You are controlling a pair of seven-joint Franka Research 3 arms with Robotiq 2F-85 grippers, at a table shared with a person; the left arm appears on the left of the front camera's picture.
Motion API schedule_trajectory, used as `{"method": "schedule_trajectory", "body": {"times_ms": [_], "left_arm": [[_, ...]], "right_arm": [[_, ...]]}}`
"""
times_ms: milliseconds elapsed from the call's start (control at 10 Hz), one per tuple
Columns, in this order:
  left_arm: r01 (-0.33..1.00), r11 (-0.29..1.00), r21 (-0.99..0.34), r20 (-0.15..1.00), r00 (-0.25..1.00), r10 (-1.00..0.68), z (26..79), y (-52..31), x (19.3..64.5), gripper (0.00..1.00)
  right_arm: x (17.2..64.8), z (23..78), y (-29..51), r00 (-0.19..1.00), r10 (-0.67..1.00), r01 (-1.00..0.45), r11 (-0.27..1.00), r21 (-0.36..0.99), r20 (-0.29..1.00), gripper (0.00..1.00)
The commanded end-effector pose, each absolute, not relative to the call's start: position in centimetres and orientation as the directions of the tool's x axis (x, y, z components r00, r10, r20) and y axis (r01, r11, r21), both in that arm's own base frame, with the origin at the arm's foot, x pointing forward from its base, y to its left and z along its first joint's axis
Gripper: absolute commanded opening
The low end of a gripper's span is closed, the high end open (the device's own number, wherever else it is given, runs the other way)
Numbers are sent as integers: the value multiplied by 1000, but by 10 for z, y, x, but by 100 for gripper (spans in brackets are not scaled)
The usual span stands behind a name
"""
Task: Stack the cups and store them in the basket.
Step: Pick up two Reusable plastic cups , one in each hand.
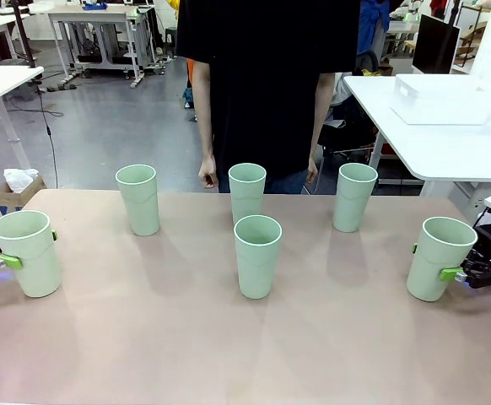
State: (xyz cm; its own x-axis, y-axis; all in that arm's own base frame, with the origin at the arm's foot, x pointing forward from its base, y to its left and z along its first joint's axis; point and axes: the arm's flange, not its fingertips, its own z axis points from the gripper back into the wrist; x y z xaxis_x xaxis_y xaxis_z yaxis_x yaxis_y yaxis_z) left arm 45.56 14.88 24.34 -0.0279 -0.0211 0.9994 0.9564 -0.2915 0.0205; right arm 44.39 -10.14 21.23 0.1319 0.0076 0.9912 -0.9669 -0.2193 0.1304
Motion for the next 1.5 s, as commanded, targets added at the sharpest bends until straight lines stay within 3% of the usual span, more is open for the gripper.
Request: {"method": "schedule_trajectory", "body": {"times_ms": [0,100,200,400,500,600,700,1400], "left_arm": [[955,-291,64,997,-75,-27,241,151,447,43],[954,-287,83,997,-81,18,244,152,446,34],[957,-289,26,999,-34,-23,244,149,457,34],[957,-289,26,999,-34,-23,244,149,457,34],[960,-281,14,1000,-21,-21,243,152,456,90],[969,-249,6,1000,-11,-18,255,148,461,90],[973,-230,18,1000,-18,3,271,141,464,90],[990,-103,95,993,-86,81,357,78,464,90]], "right_arm": [[434,215,-97,72,25,-971,-226,76,997,56],[433,216,-96,27,6,-975,-222,28,1000,20],[444,212,-101,131,8,-967,-219,130,991,20],[444,212,-101,131,8,-967,-219,130,991,20],[444,212,-101,131,8,-967,-219,130,991,20],[444,212,-102,129,5,-967,-219,127,992,86],[443,233,-91,117,13,-984,-133,117,993,86],[426,326,-33,48,-48,-993,105,53,998,86]]}}
